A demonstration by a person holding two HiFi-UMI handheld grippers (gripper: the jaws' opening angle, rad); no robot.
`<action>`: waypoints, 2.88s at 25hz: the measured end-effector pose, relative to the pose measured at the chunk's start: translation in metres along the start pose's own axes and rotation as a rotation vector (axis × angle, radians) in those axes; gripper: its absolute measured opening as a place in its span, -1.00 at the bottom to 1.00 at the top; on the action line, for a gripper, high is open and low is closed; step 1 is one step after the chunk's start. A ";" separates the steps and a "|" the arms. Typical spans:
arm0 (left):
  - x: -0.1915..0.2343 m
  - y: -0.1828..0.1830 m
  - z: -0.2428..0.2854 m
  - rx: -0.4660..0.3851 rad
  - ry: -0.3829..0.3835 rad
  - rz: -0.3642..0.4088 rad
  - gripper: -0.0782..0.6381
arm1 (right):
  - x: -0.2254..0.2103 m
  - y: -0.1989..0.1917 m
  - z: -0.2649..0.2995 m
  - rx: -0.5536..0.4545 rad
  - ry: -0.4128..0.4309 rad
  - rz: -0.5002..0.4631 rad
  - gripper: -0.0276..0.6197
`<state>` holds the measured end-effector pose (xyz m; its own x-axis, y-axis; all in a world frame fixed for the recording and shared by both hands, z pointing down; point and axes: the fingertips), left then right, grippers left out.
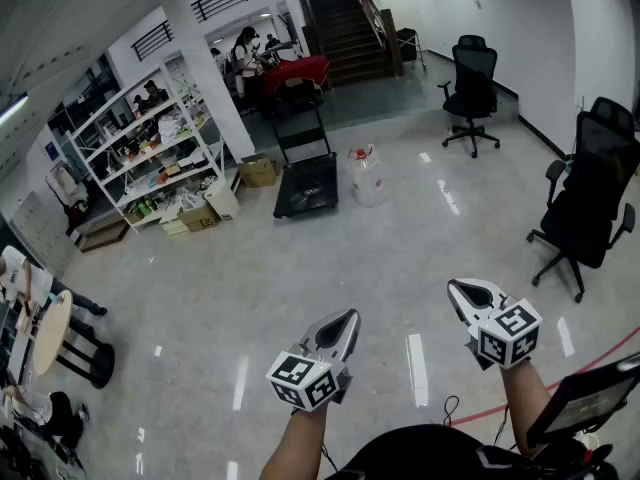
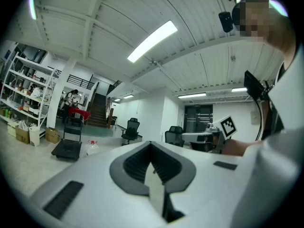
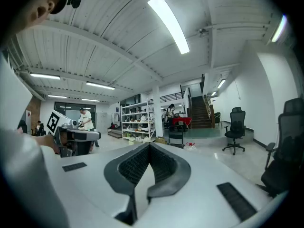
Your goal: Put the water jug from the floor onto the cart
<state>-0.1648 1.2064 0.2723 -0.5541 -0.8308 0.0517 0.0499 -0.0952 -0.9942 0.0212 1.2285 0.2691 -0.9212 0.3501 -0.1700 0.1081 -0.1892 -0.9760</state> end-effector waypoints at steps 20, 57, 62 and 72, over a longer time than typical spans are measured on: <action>0.062 -0.011 -0.019 -0.001 -0.013 -0.013 -0.79 | 0.026 -0.005 0.054 0.005 0.002 0.022 -0.91; 0.296 0.040 0.304 0.034 0.045 0.046 -0.79 | -0.248 0.082 0.358 -0.020 0.072 0.019 -0.91; 0.350 0.030 0.366 0.026 0.020 0.023 -0.79 | -0.294 0.086 0.418 -0.016 0.038 0.031 -0.91; 0.511 0.047 0.475 -0.008 -0.030 0.007 -0.79 | -0.353 0.123 0.583 -0.003 -0.012 0.019 -0.91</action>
<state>-0.0515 0.5170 0.2969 -0.5289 -0.8474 0.0469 0.0471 -0.0845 -0.9953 0.1418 0.5467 0.2884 -0.9234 0.3355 -0.1867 0.1266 -0.1929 -0.9730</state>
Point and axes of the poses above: the fingertips, and each gripper's own axes: z forward along the fingers, x to its left, y out of its top, and after that the axes turned 5 degrees about z, right-handed
